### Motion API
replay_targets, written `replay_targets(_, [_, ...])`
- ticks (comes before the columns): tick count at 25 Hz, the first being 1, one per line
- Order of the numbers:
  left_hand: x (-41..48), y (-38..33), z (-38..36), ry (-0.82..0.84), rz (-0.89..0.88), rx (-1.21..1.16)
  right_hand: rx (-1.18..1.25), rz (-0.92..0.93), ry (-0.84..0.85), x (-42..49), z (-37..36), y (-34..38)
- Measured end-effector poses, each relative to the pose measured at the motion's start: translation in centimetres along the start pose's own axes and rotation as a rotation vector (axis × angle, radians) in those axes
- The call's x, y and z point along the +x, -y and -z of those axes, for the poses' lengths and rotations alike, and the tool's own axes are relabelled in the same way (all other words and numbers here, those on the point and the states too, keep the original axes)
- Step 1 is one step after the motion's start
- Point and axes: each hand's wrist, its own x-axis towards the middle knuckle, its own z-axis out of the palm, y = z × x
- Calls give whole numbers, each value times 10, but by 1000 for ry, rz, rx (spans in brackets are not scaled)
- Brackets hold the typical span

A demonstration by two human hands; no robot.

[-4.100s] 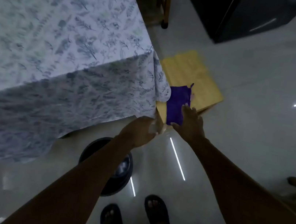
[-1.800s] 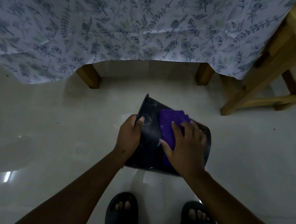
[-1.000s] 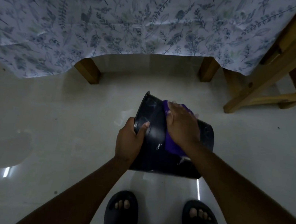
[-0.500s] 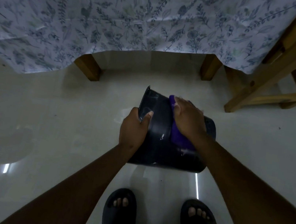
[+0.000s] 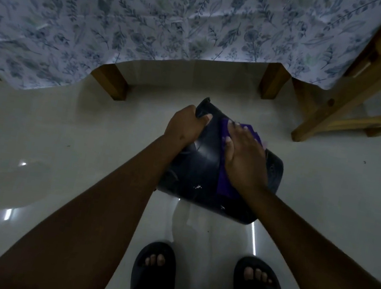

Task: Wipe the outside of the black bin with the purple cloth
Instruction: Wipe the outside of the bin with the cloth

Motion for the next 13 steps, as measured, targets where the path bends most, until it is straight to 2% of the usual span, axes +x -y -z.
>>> replay_targets(2, [2,-3,1,-2,22,-1,-37,-5,-14,-15,-3,-2])
replay_targets(4, [4,-2,2,0,33,10,-177,162,21,-62,-16,7])
replay_targets(6, [3,1,-1,17,19,19,-209,293,34,-72,-23,4])
replay_targets(7, [2,2,-2,31,11,18,-186,279,28,-58,-20,3])
replay_targets(10, [0,-1,3,48,-7,-10,-34,22,-35,-8,-2,5])
replay_targets(13, [-30,2,17,93,-8,-193,38,-43,-24,15,8,-5])
